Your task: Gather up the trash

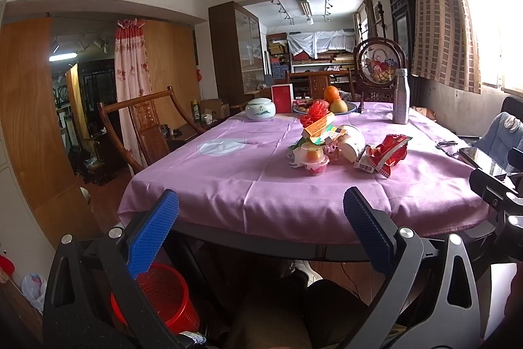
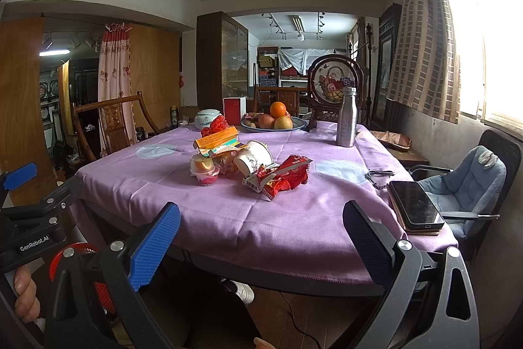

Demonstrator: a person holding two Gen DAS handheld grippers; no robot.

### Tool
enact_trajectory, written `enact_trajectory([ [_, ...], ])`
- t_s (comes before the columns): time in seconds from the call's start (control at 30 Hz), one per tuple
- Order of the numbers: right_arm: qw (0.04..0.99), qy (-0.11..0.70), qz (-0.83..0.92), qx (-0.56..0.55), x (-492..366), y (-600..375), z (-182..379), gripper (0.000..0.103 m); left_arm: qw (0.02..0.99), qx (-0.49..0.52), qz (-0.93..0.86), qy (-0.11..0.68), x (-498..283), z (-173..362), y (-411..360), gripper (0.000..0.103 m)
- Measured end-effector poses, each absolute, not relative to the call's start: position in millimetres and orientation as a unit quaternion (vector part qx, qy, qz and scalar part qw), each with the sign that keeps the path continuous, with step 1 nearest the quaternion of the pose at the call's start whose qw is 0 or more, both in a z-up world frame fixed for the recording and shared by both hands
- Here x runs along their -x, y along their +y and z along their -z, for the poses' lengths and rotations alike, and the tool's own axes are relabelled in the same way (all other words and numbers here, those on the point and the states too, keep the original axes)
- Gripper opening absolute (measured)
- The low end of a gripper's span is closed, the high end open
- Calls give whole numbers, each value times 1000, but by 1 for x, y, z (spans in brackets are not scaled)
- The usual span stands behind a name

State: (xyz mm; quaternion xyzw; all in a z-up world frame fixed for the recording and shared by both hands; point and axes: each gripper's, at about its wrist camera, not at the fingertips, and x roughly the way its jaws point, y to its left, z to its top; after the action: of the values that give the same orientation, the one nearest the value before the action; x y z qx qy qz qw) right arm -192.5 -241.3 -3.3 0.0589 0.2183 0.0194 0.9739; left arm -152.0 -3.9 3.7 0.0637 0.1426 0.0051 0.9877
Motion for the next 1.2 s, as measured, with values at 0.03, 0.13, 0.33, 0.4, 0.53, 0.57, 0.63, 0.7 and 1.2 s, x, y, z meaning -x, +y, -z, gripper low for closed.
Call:
enact_trajectory([
  [0.03, 974, 218, -20, -59, 192, -241, 3, 97, 988, -64, -5, 143, 152, -4, -4, 96],
  [0.13, 974, 219, -19, -59, 193, -241, 4, 97, 988, -63, -4, 144, 153, -1, -3, 96],
  [0.33, 974, 219, -20, -58, 194, -239, 5, 97, 987, -64, -4, 145, 154, -1, -3, 96],
  [0.4, 973, 221, -20, -58, 193, -239, 5, 97, 987, -65, -3, 146, 157, 3, -3, 96],
  [0.53, 973, 221, -19, -54, 194, -237, 7, 97, 987, -64, -3, 146, 157, 3, -3, 96],
  [0.57, 973, 221, -20, -56, 193, -238, 7, 97, 987, -64, -3, 148, 157, 5, -3, 96],
  [0.63, 973, 222, -21, -56, 193, -238, 8, 97, 986, -63, -4, 151, 158, 8, -4, 96],
  [0.7, 973, 223, -20, -57, 193, -238, 9, 97, 986, -61, -3, 155, 159, 10, -5, 96],
  [1.2, 969, 240, -17, -59, 184, -243, 28, 97, 981, -32, 13, 193, 141, 11, 9, 96],
])
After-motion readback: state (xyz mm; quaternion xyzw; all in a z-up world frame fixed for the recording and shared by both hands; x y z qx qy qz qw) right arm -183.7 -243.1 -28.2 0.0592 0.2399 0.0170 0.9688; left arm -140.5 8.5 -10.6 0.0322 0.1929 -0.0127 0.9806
